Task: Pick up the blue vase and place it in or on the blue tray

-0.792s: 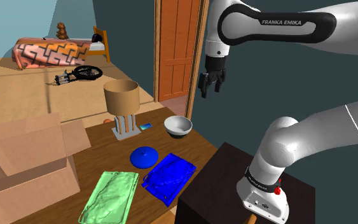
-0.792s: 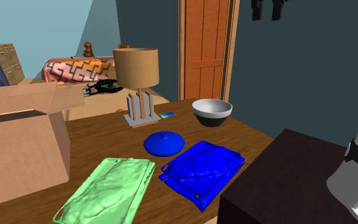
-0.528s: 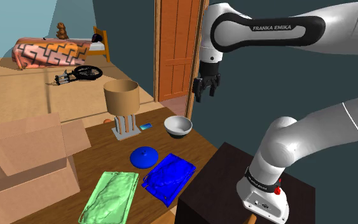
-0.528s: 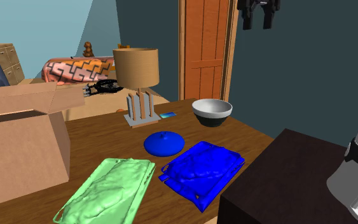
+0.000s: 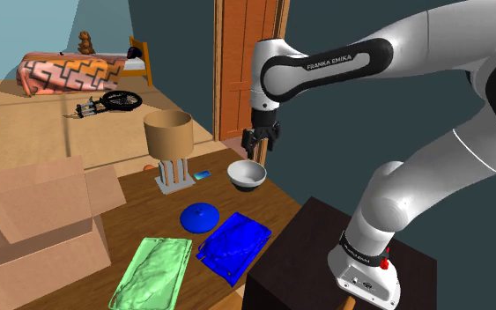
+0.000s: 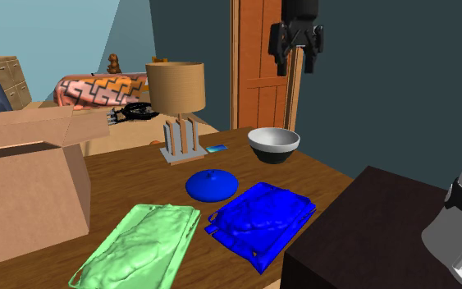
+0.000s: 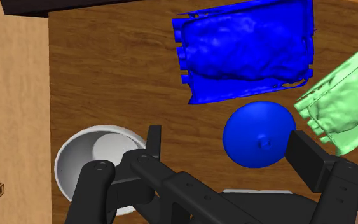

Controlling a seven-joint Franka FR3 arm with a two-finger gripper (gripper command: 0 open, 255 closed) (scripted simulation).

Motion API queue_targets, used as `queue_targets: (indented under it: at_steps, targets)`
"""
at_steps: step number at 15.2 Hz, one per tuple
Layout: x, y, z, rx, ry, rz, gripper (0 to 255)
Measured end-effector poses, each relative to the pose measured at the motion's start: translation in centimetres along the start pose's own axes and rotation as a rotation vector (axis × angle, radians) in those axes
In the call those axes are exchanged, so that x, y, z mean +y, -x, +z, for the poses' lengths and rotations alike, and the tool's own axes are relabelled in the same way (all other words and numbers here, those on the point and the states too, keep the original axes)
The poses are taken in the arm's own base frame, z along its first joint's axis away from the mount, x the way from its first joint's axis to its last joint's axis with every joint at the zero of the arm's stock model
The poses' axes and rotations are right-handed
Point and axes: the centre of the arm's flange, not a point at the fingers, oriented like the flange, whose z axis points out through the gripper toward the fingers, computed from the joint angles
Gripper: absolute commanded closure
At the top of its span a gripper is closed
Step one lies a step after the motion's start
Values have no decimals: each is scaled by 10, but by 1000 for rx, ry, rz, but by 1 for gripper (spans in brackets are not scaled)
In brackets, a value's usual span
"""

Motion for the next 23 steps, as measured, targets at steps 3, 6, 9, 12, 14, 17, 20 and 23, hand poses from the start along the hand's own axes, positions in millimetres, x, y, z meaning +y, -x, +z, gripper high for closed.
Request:
queue_targets:
  at_steps: [3, 6, 9, 12, 14, 17, 20, 23]
  targets:
    - [-18, -23, 26, -3, -9, 6, 0]
    - [-39, -45, 52, -5, -19, 11, 0]
    - [-56, -67, 81, -8, -28, 17, 0]
    - [-73, -86, 107, -11, -37, 23, 0]
    - [-87, -102, 125, -13, -43, 27, 0]
    - [-101, -123, 154, -16, -52, 33, 0]
    - [-122, -144, 180, -19, -62, 38, 0]
    - [-138, -165, 205, -22, -71, 44, 0]
